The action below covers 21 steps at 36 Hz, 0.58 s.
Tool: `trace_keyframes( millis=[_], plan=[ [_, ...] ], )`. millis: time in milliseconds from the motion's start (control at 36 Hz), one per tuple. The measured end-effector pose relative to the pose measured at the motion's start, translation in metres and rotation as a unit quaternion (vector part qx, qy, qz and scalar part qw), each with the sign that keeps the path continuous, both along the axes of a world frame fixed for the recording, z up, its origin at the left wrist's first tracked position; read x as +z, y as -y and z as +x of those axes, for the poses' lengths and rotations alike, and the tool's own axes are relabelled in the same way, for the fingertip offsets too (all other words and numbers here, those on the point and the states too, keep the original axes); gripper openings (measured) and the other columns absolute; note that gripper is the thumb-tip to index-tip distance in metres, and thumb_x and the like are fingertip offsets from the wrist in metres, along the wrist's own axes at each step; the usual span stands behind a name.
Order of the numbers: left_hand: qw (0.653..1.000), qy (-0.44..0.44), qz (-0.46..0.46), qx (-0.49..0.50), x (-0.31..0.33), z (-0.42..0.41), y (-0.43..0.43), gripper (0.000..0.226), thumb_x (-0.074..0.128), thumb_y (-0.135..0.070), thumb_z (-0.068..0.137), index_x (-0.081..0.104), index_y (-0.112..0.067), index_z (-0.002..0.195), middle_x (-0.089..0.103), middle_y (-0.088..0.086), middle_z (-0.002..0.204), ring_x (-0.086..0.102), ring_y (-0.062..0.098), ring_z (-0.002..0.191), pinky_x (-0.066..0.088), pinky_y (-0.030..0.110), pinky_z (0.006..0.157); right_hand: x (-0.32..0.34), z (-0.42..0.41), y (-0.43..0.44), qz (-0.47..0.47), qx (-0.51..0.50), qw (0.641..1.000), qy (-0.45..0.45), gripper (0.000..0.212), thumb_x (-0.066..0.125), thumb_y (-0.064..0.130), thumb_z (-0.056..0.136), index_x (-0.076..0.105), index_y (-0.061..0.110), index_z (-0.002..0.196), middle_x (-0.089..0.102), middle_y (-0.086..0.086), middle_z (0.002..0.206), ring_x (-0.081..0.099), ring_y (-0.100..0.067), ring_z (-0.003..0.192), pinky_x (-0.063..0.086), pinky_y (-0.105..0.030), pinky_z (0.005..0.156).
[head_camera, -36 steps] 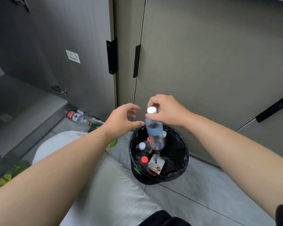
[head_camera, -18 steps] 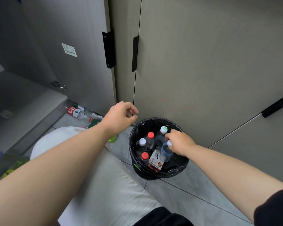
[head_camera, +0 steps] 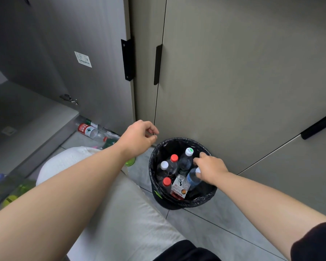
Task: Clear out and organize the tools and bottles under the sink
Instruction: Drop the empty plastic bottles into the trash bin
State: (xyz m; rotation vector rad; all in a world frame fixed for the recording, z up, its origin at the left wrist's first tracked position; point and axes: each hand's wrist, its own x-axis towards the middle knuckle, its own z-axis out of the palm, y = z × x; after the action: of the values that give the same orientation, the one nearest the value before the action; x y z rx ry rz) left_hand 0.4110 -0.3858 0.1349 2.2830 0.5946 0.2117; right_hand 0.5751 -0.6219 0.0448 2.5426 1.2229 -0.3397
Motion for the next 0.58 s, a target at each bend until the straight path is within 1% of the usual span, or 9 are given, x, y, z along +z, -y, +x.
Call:
trace_keyframes(
  millis=[56,139,194,278,306,361,472,528,583],
  plan=[
    [1.0,0.0,-0.004,-0.002,0.001,-0.001,0.001,0.013,0.066,-0.019,0.093,0.068,-0.032,0.093,0.059,-0.005,0.102,0.061,0.003,0.088,0.04,0.017,0.08,0.008,0.0,-0.002,0.013,0.007,1.0,0.005,0.036,0.062,0.038,0.087,0.059,0.024,0.121,0.051,-0.003,0.114,0.062,-0.029,0.103,0.042,-0.035,0.067],
    [1.0,-0.001,-0.01,0.002,0.006,-0.003,0.0,0.01,0.066,-0.02,0.093,0.07,-0.029,0.095,0.06,-0.004,0.103,0.061,0.006,0.09,0.041,0.02,0.083,0.026,0.0,-0.012,0.064,0.029,0.997,0.022,0.032,0.057,0.047,0.091,0.061,0.024,0.113,0.054,-0.001,0.108,0.064,-0.03,0.096,0.044,-0.035,0.066],
    [1.0,-0.006,-0.014,0.008,0.014,-0.005,-0.007,0.008,0.066,-0.022,0.093,0.071,-0.027,0.096,0.063,-0.003,0.103,0.062,0.01,0.091,0.042,0.021,0.08,0.043,0.0,-0.027,0.123,0.044,0.991,0.03,0.027,0.053,0.049,0.094,0.062,0.025,0.101,0.054,0.002,0.102,0.064,-0.029,0.091,0.042,-0.033,0.063],
    [0.999,-0.019,-0.042,0.019,0.032,-0.013,-0.033,0.003,0.068,-0.026,0.092,0.072,-0.026,0.093,0.07,-0.005,0.095,0.068,0.017,0.086,0.057,0.026,0.069,0.072,-0.004,-0.062,0.214,0.078,0.974,0.023,0.022,0.053,0.047,0.094,0.06,0.027,0.089,0.05,0.006,0.092,0.061,-0.025,0.082,0.038,-0.031,0.06],
    [0.999,-0.025,-0.038,0.022,0.038,-0.018,-0.046,0.003,0.069,-0.028,0.092,0.072,-0.027,0.093,0.071,-0.007,0.093,0.069,0.016,0.083,0.058,0.027,0.067,0.082,-0.007,-0.077,0.237,0.092,0.967,0.014,0.02,0.053,0.046,0.093,0.06,0.028,0.088,0.049,0.007,0.09,0.06,-0.024,0.079,0.041,-0.032,0.06],
    [0.999,-0.032,-0.009,0.04,0.045,-0.032,-0.076,0.004,0.069,-0.03,0.092,0.072,-0.028,0.092,0.071,-0.011,0.091,0.066,0.011,0.081,0.052,0.022,0.066,0.097,-0.015,-0.111,0.271,0.122,0.955,-0.012,0.017,0.053,0.043,0.093,0.06,0.029,0.086,0.048,0.008,0.089,0.058,-0.021,0.075,0.047,-0.033,0.063],
    [0.992,-0.053,0.008,0.113,0.038,-0.073,-0.141,0.004,0.069,-0.027,0.091,0.069,-0.028,0.087,0.069,-0.014,0.084,0.062,0.006,0.077,0.045,0.022,0.066,0.106,-0.034,-0.185,0.278,0.171,0.942,-0.074,0.011,0.053,0.037,0.092,0.059,0.03,0.086,0.049,0.008,0.09,0.058,-0.019,0.074,0.05,-0.034,0.065],
    [0.987,-0.083,0.013,0.137,0.025,-0.095,-0.171,0.009,0.07,-0.025,0.091,0.067,-0.029,0.084,0.068,-0.015,0.081,0.062,0.004,0.076,0.041,0.018,0.062,0.1,-0.043,-0.223,0.256,0.186,0.943,-0.105,0.009,0.053,0.036,0.091,0.06,0.031,0.087,0.048,0.008,0.09,0.058,-0.018,0.076,0.051,-0.035,0.069],
    [0.981,-0.108,0.009,0.161,0.008,-0.119,-0.198,0.01,0.071,-0.024,0.09,0.067,-0.029,0.083,0.069,-0.013,0.082,0.065,0.008,0.077,0.042,0.02,0.063,0.087,-0.052,-0.261,0.217,0.194,0.946,-0.142,0.008,0.054,0.035,0.09,0.062,0.032,0.089,0.049,0.009,0.092,0.058,-0.018,0.081,0.051,-0.036,0.075]
  ],
)
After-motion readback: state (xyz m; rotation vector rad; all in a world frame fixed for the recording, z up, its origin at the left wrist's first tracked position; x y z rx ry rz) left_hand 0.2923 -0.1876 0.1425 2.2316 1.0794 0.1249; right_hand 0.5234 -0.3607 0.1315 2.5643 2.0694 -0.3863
